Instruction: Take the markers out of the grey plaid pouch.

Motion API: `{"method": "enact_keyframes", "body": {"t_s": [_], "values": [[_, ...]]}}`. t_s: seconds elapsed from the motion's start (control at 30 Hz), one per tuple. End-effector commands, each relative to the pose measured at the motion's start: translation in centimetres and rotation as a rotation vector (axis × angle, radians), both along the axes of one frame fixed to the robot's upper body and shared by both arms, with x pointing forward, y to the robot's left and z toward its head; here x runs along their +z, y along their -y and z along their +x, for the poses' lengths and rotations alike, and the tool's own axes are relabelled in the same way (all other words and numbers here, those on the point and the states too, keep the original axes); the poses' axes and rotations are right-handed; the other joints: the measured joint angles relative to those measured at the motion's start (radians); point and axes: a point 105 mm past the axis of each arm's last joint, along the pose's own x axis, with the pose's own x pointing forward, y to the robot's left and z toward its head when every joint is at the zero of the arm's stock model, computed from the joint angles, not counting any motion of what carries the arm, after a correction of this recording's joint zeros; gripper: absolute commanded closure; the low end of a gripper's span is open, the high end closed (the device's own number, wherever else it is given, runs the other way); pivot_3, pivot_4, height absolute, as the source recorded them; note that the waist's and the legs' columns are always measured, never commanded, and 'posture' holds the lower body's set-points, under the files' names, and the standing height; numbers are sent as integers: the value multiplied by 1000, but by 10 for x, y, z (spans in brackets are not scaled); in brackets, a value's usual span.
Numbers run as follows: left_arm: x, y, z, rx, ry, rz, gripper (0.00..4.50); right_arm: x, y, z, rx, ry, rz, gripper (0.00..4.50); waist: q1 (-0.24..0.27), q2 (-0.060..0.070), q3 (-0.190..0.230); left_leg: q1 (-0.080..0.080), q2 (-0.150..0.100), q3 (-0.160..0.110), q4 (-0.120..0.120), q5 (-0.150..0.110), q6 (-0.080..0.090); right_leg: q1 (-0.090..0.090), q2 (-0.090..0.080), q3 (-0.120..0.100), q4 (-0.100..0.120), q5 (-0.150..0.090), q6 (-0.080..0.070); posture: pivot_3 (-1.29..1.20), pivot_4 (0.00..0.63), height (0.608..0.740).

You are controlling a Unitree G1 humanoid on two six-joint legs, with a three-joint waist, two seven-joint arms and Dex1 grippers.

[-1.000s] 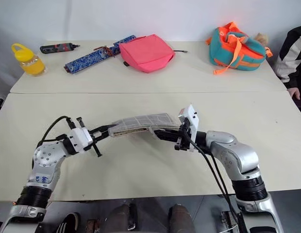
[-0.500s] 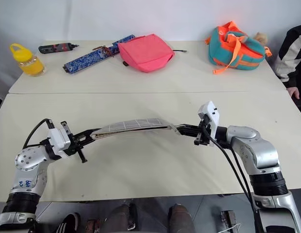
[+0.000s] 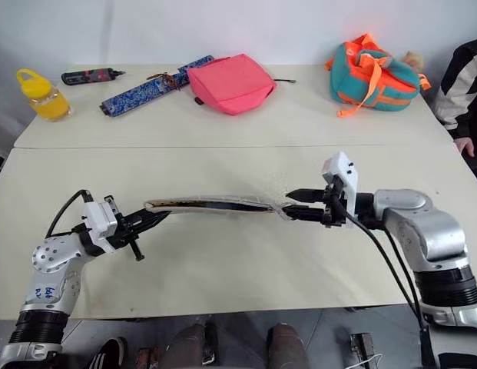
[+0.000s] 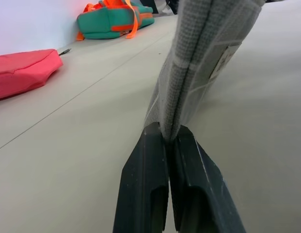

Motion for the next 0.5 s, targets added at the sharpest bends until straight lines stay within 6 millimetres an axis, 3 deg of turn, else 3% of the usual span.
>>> {"method": "enact_keyframes", "body": {"t_s": [0.03, 0.13, 0.23, 0.5], "values": [[7, 1, -1, -5, 33, 6, 4500, 20, 13, -3, 4, 69, -36, 2186, 0, 0, 0, 0, 0, 0, 0, 0, 0, 0, 0, 0, 0, 0, 0, 0, 150, 740], [7, 1, 0, 0, 34, 8, 4500, 29, 12, -11, 49, 23, 13, 2186, 0, 0, 0, 0, 0, 0, 0, 0, 0, 0, 0, 0, -1, 0, 0, 0, 150, 740], [8, 0, 1, 7, 36, 3, 4500, 38, -1, -22, 115, -4, 107, 2186, 0, 0, 0, 0, 0, 0, 0, 0, 0, 0, 0, 0, 0, 0, 0, 0, 150, 740], [11, 16, 0, -32, 5, -18, 4500, 74, -40, -6, 106, 267, 163, 2186, -1, 0, 0, 0, 1, 0, 1, 0, 0, 0, 0, 0, 1, 0, 0, 0, 150, 740]]}}
